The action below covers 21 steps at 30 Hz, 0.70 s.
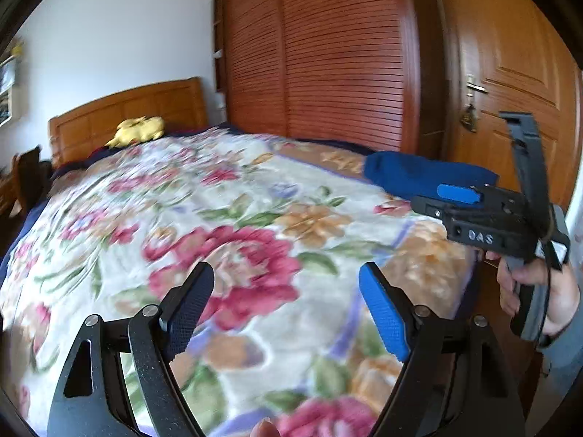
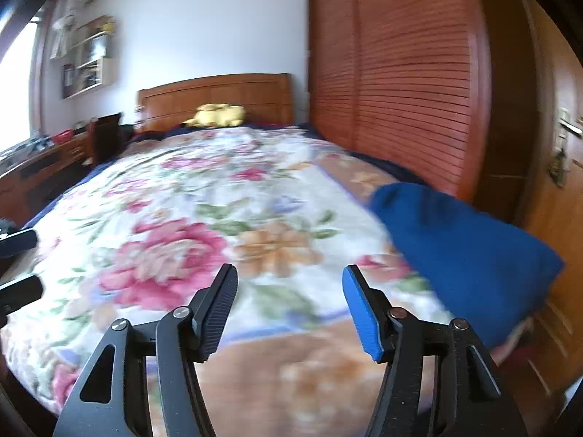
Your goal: Fold large clothes
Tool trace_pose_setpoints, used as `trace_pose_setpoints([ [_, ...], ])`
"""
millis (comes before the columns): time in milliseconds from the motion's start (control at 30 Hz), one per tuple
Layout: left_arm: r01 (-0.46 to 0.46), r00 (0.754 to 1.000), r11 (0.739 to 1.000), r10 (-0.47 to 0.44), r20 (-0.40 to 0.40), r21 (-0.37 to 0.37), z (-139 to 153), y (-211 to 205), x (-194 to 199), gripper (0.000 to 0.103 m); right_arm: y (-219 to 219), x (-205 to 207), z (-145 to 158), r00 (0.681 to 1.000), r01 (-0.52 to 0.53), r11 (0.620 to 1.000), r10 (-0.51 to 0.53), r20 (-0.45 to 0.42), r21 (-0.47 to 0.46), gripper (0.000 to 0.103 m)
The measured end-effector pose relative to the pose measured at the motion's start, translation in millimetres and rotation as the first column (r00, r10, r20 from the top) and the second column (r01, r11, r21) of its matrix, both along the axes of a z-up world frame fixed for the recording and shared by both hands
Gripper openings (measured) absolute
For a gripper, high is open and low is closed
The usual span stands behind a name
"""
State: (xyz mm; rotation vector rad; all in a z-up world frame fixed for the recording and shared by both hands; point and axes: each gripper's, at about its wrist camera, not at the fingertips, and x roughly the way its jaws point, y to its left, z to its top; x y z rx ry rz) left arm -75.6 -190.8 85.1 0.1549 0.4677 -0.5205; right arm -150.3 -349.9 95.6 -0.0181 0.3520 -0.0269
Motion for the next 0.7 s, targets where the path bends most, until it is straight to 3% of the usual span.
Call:
trace_pose_setpoints([
  [167,-0.081,0.997,0.997,0.081,-0.017,-0.002,-15,38,10,0.083,37,11,-10,0.997,-0.082,0.997,0.082,-0.012,0.006,0.074],
  [500,-0.222,0.975,0.975,0.221,-0.029,-0.018,-35,103,38,0.083,82,51,-24,0.986,-0.165,0.986,0.166,-0.023,0.015,0.075],
  [700,-0.322,0.946,0.946,0.323,0.011,-0.031,-35,143,57,0.083,109,83,-27,0.977,-0.215,0.976,0.215,0.011,0.017,0.075],
])
